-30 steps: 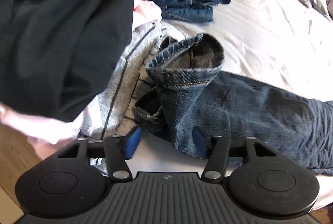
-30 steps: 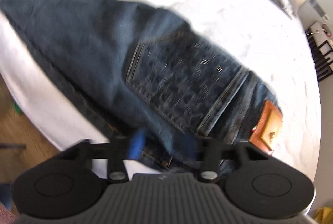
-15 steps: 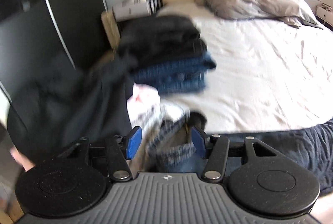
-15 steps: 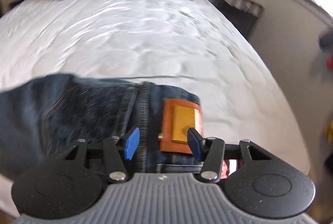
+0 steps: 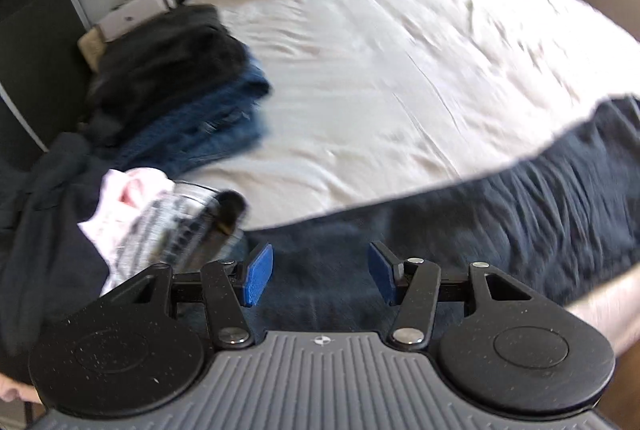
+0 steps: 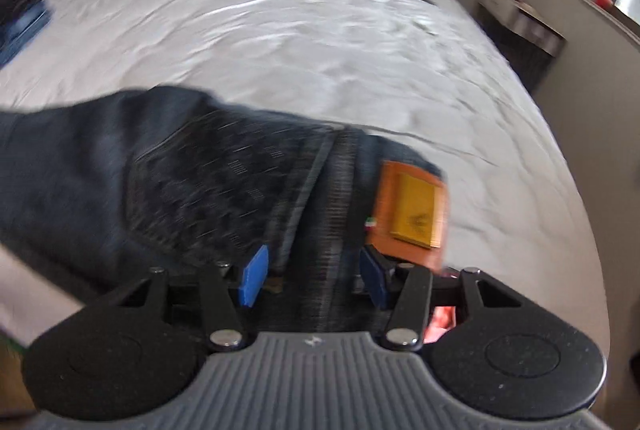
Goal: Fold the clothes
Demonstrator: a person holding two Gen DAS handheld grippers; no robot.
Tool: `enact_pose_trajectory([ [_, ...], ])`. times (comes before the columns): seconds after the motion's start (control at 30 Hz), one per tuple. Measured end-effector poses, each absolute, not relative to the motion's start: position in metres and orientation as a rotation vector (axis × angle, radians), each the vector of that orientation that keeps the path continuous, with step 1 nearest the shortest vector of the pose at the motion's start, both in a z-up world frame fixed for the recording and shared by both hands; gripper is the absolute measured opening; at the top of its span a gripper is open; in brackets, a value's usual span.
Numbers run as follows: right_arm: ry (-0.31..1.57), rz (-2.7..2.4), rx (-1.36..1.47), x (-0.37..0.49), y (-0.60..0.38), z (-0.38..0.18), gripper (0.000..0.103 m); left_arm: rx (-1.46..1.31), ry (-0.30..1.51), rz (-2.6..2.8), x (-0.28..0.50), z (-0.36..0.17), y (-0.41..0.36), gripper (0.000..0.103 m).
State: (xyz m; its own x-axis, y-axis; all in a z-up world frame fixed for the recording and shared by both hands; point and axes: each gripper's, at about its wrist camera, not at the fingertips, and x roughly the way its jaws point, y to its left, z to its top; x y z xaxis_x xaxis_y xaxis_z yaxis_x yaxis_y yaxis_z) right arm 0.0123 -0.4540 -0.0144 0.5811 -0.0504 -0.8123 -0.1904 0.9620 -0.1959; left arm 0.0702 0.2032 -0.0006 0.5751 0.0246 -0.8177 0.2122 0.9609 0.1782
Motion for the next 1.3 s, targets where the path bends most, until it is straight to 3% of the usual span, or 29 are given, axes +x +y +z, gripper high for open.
enact_pose_trajectory([
  [0.53, 0.994, 0.34, -0.746, -0.013, -0.382, -0.066, 0.052, 0.502, 1.145, -0.339, 0.044, -0.068, 0.158, 0.051],
  [0.67, 0.935, 0.36, -0.965, -0.022, -0.367, -0.083, 0.039, 0.483, 1.139, -0.327, 0.044, -0.065, 0.161, 0.051],
  [0.73, 0.897, 0.378, -1.092, -0.029, -0.359, -0.093, 0.038, 0.468, 1.136, -0.318, 0.045, -0.063, 0.164, 0.051],
  [0.87, 0.883, 0.371, -1.201, -0.034, -0.347, -0.098, 0.013, 0.457, 1.134, -0.297, 0.047, -0.062, 0.167, 0.051],
  [1.13, 0.908, 0.393, -0.976, -0.043, -0.35, -0.042, 0.009, 0.426, 1.128, -0.264, 0.048, -0.058, 0.177, 0.051],
  [1.3, 0.952, 0.416, -1.097, -0.043, -0.344, -0.077, 0.009, 0.418, 1.141, -0.242, 0.051, -0.061, 0.181, 0.051],
])
